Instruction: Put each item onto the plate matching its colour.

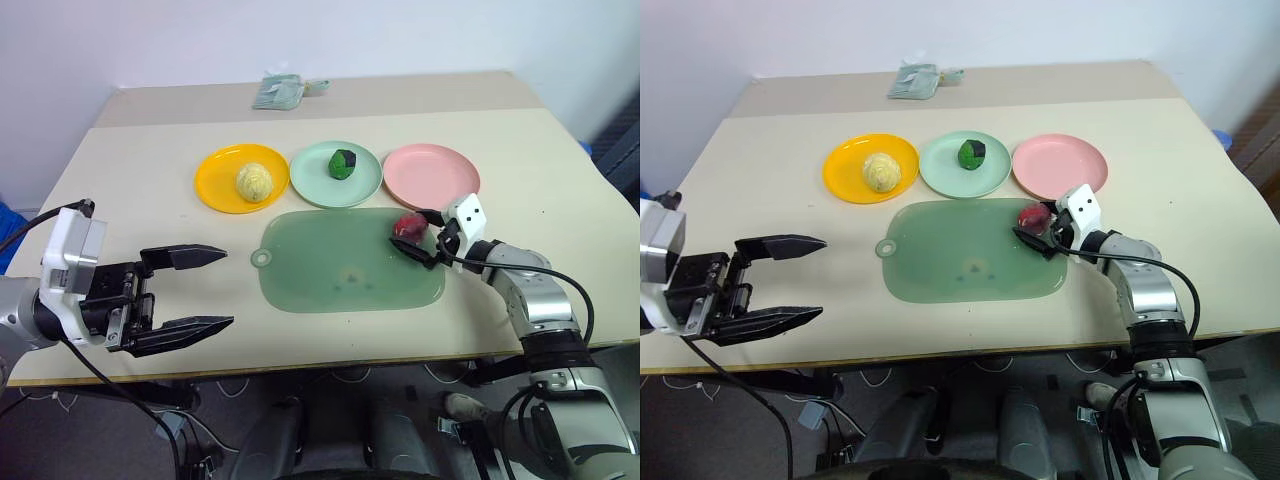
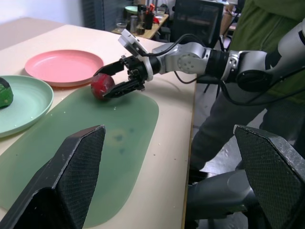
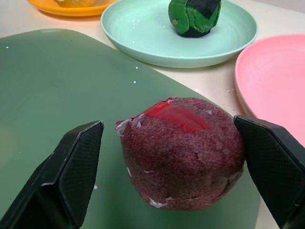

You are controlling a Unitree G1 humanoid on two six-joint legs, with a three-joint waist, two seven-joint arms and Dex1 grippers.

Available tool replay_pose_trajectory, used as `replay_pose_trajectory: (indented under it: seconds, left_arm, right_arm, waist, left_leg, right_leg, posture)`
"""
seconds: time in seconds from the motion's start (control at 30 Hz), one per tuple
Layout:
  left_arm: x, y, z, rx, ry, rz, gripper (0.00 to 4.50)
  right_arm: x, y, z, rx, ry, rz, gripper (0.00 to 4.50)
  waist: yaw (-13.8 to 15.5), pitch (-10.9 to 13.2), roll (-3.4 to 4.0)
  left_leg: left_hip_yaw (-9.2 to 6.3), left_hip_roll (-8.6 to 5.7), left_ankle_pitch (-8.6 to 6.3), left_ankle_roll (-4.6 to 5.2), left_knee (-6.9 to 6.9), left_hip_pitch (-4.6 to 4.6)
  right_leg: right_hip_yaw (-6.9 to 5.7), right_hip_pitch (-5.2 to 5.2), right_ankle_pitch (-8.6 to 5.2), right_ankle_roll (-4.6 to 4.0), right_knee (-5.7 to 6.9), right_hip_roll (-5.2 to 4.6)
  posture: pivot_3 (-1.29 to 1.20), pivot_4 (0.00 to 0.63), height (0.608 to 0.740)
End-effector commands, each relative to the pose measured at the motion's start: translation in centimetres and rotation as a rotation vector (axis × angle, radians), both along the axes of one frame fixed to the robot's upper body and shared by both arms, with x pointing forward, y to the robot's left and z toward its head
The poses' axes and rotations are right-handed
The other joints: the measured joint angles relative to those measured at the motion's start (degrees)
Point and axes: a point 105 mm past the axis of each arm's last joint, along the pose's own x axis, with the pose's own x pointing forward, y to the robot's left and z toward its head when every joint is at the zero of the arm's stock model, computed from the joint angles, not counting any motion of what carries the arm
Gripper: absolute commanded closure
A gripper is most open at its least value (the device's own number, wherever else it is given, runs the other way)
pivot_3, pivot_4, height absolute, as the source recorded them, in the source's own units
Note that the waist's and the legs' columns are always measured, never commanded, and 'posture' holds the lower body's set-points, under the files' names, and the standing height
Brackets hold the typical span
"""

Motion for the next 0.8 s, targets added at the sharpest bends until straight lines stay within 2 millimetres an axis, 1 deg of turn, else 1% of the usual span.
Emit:
replay_pose_trajectory:
  seconds: [0.03,0.13,0.2,0.23,0.27,0.37,0.47,0.6,0.7,0.8]
  left_arm:
    - [-0.4,-0.7,0.5,0.012,-0.028,-0.041,0.08]
    - [-0.4,-0.9,0.8,0.015,-0.031,-0.047,0.0]
    - [-0.4,-1.1,0.8,0.017,-0.034,-0.048,0.0]
    - [-0.3,-1.2,0.9,0.017,-0.036,-0.049,0.0]
    - [-0.3,-1.2,1.0,0.017,-0.038,-0.048,0.0]
    - [0.0,-1.5,1.0,0.014,-0.052,-0.03,0.0]
    - [0.3,-1.7,0.8,0.011,-0.062,-0.003,0.0]
    - [0.7,-1.9,0.8,-0.01,-0.082,0.048,0.0]
    - [1.8,-2.1,0.0,-0.011,-0.106,0.165,0.0]
    - [2.8,-2.5,-0.3,-0.038,-0.11,0.28,0.0]
  right_arm:
    - [0.4,0.9,1.9,0.014,-0.06,0.026,0.0]
    - [0.5,0.8,1.6,0.017,-0.051,0.024,0.85]
    - [0.6,0.8,1.5,0.019,-0.048,0.024,1.84]
    - [0.6,0.7,1.4,0.02,-0.047,0.025,2.22]
    - [0.6,0.7,1.4,0.021,-0.047,0.026,2.44]
    - [0.9,0.2,2.1,0.021,-0.073,0.016,2.47]
    - [1.5,-0.1,3.7,0.039,-0.106,0.003,2.47]
    - [2.9,-0.7,5.8,0.058,-0.164,-0.038,2.47]
    - [5.7,-2.4,7.7,0.057,-0.211,-0.176,2.47]
    - [7.5,-3.6,8.4,0.038,-0.237,-0.287,2.47]
  waist:
    - [0.0,0.0,0.0]
    - [0.0,0.0,0.0]
    - [0.0,0.0,0.0]
    - [0.0,0.0,0.0]
    - [0.0,0.0,0.0]
    - [0.0,0.0,0.0]
    - [-0.1,0.0,0.03]
    - [-0.3,0.1,0.09]
    - [-0.7,0.1,0.09]
    - [-1.0,0.1,0.06]
  left_leg:
    - [0.0,0.0,0.0,0.0,0.0,0.0]
    - [0.0,0.0,0.0,0.0,0.0,0.0]
    - [0.0,0.0,0.0,0.0,0.0,0.0]
    - [0.0,0.0,0.0,-0.01,-0.01,0.0]
    - [0.0,0.0,0.0,-0.01,-0.01,0.0]
    - [0.0,0.0,0.0,-0.01,-0.01,0.0]
    - [0.01,0.0,0.0,-0.01,-0.02,0.0]
    - [0.03,0.0,0.02,-0.04,-0.07,-0.01]
    - [0.06,-0.01,0.04,-0.06,-0.12,-0.01]
    - [0.05,-0.02,0.07,-0.11,-0.16,-0.01]
  right_leg:
    - [0.0,0.0,0.0,0.0,0.0,0.0]
    - [0.0,0.0,0.0,-0.01,0.0,0.0]
    - [0.0,-0.01,0.0,-0.01,0.0,0.0]
    - [0.0,-0.02,0.0,0.0,0.0,0.0]
    - [0.0,-0.02,0.0,-0.01,0.0,0.0]
    - [0.0,-0.01,0.0,0.0,-0.01,0.0]
    - [0.01,0.0,0.0,0.0,0.0,0.0]
    - [0.04,0.0,0.01,0.01,0.0,0.0]
    - [0.06,0.05,0.01,0.02,0.0,0.0]
    - [0.05,0.12,0.01,0.01,-0.01,-0.01]
  posture:
    - [0.0,0.15,0.74]
    - [0.0,0.15,0.74]
    - [0.0,0.15,0.74]
    - [0.0,0.15,0.74]
    - [0.0,0.15,0.74]
    - [0.0,0.15,0.74]
    - [0.0,0.15,0.74]
    - [0.0,0.15,0.74]
    - [0.0,0.15,0.74]
    - [0.0,0.15,0.74]
